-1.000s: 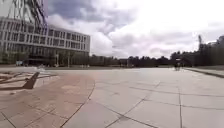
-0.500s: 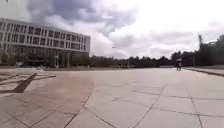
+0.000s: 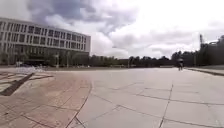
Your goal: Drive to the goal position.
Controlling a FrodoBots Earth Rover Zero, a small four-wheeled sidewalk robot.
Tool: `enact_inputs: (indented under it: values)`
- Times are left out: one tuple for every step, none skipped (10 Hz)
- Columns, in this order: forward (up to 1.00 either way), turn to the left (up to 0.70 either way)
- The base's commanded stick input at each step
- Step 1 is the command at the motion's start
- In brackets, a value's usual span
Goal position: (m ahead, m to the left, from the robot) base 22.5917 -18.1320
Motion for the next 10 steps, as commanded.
enact_inputs:
  values:
    - [0.70, 0.00]
    - [0.70, 0.00]
    - [0.70, -0.20]
    - [0.70, -0.22]
    - [0.70, -0.01]
    - [0.70, 0.00]
    - [0.70, 0.00]
    - [0.70, 0.00]
    - [0.70, 0.00]
    - [0.70, -0.08]
